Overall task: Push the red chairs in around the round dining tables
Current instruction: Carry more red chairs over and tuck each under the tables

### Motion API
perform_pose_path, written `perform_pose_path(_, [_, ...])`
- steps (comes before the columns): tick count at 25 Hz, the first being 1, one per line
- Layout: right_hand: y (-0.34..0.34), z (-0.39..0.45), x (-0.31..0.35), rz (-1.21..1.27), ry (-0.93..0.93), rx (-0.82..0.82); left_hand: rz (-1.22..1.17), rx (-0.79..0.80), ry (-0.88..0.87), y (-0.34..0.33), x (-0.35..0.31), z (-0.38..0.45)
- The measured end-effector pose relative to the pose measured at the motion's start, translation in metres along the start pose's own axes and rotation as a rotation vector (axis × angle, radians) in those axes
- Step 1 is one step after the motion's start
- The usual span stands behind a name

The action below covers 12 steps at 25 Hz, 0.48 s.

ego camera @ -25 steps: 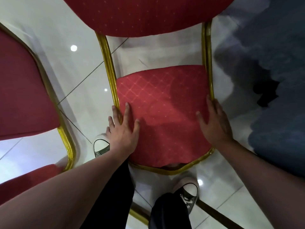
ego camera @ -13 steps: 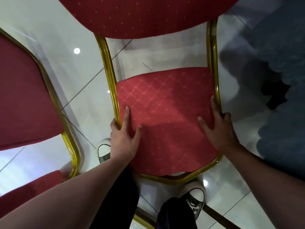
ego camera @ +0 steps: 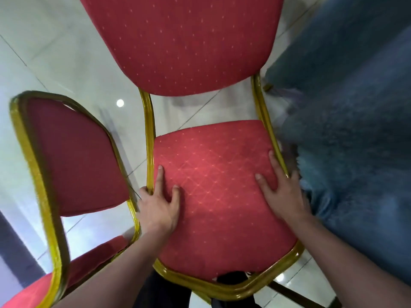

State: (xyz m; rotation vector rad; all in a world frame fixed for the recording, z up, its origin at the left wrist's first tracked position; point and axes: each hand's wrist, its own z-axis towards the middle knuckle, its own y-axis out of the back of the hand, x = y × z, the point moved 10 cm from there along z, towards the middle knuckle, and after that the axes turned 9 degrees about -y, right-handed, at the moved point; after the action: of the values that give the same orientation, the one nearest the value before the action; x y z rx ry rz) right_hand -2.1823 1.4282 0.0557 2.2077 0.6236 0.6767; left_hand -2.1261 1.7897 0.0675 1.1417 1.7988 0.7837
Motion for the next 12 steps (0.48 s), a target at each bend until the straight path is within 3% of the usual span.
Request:
perform_pose_path(3, [0.044, -0.025, 0.037, -0.099, 0.025, -0.017, 0.026, 0.013, 0.062, 0.061, -0.004, -0.011])
perform_pose_path(12, [0.144, -0.102, 0.115, -0.317, -0.053, 0.212, -0.064, 0.142, 0.100, 0.207, -0.026, -0.065])
